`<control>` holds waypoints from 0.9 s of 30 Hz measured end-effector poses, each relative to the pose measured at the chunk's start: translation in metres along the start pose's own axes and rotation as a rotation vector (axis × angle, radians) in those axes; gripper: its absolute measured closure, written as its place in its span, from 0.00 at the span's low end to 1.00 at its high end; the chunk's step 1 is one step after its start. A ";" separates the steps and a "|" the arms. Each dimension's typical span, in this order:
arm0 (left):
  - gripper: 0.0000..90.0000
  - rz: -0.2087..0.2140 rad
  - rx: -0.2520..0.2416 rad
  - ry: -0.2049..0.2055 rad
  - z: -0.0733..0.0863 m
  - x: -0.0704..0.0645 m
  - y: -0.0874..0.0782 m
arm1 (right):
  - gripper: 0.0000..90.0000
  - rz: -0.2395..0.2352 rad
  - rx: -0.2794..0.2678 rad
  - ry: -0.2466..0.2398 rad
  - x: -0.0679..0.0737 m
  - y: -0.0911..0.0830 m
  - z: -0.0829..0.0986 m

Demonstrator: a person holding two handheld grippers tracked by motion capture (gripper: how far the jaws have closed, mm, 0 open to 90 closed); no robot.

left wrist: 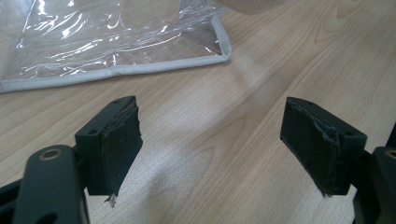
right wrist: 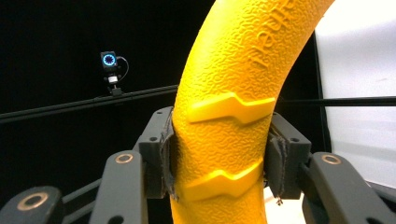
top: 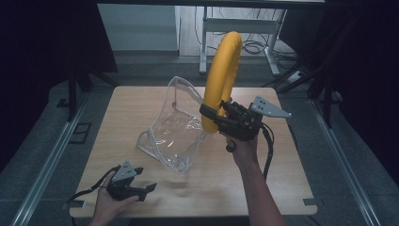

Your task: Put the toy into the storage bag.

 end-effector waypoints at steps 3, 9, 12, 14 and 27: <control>0.22 -0.001 0.001 0.003 0.000 0.000 0.000 | 0.56 -0.009 -0.001 0.000 0.002 0.004 0.000; 0.22 0.001 0.003 0.004 0.000 0.000 -0.001 | 0.56 -0.031 -0.003 -0.001 0.009 0.012 0.000; 0.22 0.000 0.004 0.005 0.000 0.000 -0.001 | 0.56 -0.037 -0.006 -0.005 0.012 0.015 -0.002; 0.22 0.001 0.004 0.005 0.000 0.000 -0.001 | 0.56 -0.042 -0.009 -0.009 0.015 0.017 -0.003; 0.22 0.002 0.005 0.005 0.001 0.000 -0.001 | 0.56 -0.091 -0.012 -0.017 0.031 0.029 -0.005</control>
Point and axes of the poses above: each handheld gripper's, and its own axes: y roughly forward along the jaws, z roughly out of its underside, x roughly to its left, the point moved 6 cm from there along y, roughly forward along the jaws, and after that the axes turned 5 degrees about -x, right-handed, at the moved point
